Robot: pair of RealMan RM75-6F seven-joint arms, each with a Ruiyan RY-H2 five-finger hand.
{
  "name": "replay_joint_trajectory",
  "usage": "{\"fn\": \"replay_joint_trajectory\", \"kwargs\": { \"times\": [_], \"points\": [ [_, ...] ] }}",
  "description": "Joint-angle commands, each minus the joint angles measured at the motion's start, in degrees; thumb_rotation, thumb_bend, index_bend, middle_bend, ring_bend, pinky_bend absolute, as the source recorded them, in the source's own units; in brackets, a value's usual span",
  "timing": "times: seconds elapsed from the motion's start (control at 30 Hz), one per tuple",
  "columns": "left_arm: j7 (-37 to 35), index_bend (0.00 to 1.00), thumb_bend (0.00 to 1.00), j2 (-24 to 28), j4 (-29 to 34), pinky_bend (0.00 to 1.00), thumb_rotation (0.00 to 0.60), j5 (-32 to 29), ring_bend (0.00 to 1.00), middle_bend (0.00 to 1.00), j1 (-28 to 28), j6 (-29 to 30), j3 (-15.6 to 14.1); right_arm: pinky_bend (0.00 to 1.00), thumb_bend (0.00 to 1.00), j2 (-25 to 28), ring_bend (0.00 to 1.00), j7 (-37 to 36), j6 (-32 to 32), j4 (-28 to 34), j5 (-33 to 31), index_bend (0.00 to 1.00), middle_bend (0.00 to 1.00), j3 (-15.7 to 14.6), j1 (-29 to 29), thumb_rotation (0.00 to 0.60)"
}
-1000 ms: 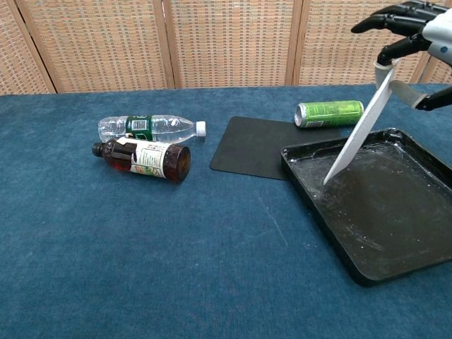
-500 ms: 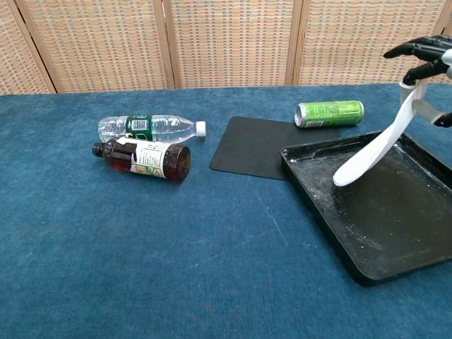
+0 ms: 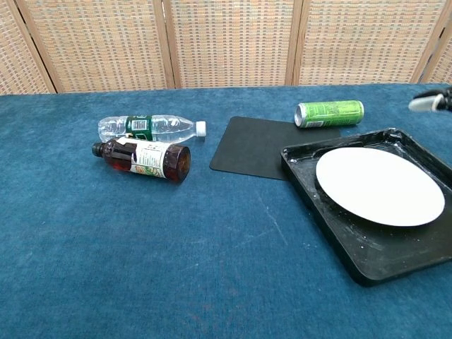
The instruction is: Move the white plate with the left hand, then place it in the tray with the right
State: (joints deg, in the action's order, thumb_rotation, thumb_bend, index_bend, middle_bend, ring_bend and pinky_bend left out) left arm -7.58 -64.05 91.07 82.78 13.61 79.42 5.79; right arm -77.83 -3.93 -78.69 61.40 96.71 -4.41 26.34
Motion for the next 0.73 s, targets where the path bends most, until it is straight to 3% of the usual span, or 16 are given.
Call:
{"fn": "replay_joint_trajectory", "kwargs": {
  "times": [0.03,0.23,0.37,0.53,0.73],
  "points": [
    [0.00,0.00,0.00,0.02,0.05,0.00,0.600,0.07,0.00,0.00,-0.04,0.04,-0.02,0.00,0.01,3.67,0.00,5.41,1.79,5.84,0.13,0.00,0.00,-1.71,-1.73,0.600],
    [-0.57,0.00,0.00,0.36,0.26,0.00,0.600,0.33,0.00,0.00,-0.27,0.52,0.04,0.00,0.00,8.28,0.00,8.94,0.07,13.04,-0.40,0.00,0.00,-1.03,-3.19,0.600],
    [1.83,0.00,0.00,0.28,-0.10,0.00,0.600,0.56,0.00,0.00,-1.68,3.14,-0.13,0.00,0.00,12.04,0.00,9.10,-4.86,19.96,-3.69,0.00,0.00,0.73,-7.02,0.600],
    [5.17,0.00,0.00,0.36,0.59,0.00,0.600,0.41,0.00,0.00,-4.10,6.20,-0.94,0.00,0.00,12.44,0.00,6.47,-9.26,25.95,-10.28,0.00,0.00,3.05,-12.39,0.600],
    [8.13,0.00,0.00,1.88,3.54,0.00,0.600,0.60,0.00,0.00,-6.65,7.98,-2.64,0.00,0.00,10.86,0.00,5.66,-12.13,28.67,-13.13,0.00,0.00,4.00,-16.39,0.600]
  ]
}}
